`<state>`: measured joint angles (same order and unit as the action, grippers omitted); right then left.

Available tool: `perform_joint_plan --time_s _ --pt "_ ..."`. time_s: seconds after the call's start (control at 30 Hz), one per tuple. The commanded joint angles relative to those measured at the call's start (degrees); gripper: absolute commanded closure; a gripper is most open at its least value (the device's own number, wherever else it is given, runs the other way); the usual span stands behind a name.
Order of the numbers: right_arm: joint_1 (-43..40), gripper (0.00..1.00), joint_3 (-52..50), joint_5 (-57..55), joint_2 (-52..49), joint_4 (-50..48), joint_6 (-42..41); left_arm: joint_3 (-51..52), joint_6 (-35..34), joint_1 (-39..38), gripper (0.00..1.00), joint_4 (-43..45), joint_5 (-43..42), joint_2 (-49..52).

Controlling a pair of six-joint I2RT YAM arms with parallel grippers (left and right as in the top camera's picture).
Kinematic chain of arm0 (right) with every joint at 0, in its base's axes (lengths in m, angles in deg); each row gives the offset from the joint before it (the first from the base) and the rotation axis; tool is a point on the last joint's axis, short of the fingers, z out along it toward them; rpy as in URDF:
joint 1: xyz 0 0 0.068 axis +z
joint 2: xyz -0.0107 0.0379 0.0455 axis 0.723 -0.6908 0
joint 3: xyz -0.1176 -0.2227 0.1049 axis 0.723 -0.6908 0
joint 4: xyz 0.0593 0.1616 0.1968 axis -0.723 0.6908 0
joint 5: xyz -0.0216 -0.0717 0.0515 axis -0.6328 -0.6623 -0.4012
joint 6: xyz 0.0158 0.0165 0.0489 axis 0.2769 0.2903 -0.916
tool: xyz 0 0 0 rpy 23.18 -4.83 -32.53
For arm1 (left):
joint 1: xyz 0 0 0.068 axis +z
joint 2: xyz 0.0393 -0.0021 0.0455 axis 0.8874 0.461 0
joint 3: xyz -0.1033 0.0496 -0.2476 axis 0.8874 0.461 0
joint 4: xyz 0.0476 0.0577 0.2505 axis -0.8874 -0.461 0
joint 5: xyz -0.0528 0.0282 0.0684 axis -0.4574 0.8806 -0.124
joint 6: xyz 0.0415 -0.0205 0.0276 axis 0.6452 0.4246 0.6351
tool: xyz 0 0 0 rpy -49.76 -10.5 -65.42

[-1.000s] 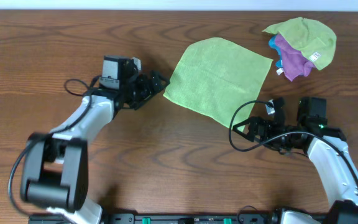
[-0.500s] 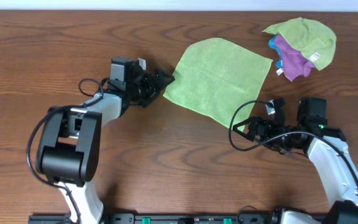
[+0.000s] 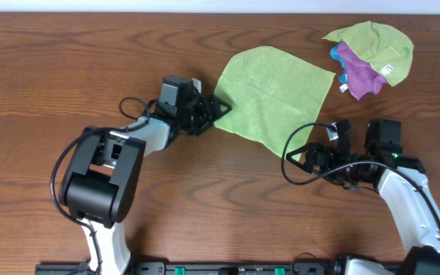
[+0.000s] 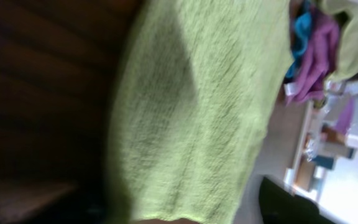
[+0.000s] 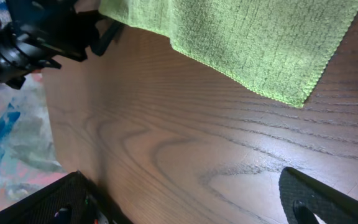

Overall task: Fold the cloth
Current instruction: 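Grasp the left corner of the green cloth with the left gripper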

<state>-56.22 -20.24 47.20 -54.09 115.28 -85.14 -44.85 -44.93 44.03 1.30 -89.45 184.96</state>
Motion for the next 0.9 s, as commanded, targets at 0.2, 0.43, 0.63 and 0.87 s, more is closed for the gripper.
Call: perform_joint_plan --time_s 0.2,0.43,0.63,0.87 --pt "-0.17 0.01 -0.28 -2.32 0.66 -0.15 -0.87 0.0 1.62 0.94 0.95 1.62 0.57 1.4" --pt "-0.17 0.01 -1.27 -8.41 0.5 -4.74 -2.69 -0.63 6.38 5.7 0.94 2.05 -9.62 -0.35" --pt "-0.13 0.01 -5.64 -8.39 -0.46 -12.85 -8.98 -0.63 11.45 7.04 0.94 -5.22 -10.45 -2.91" --pt "0.46 0.01 -11.34 -8.41 -1.62 -19.02 -12.28 -0.61 16.28 7.3 0.94 -14.03 -11.43 -3.26"
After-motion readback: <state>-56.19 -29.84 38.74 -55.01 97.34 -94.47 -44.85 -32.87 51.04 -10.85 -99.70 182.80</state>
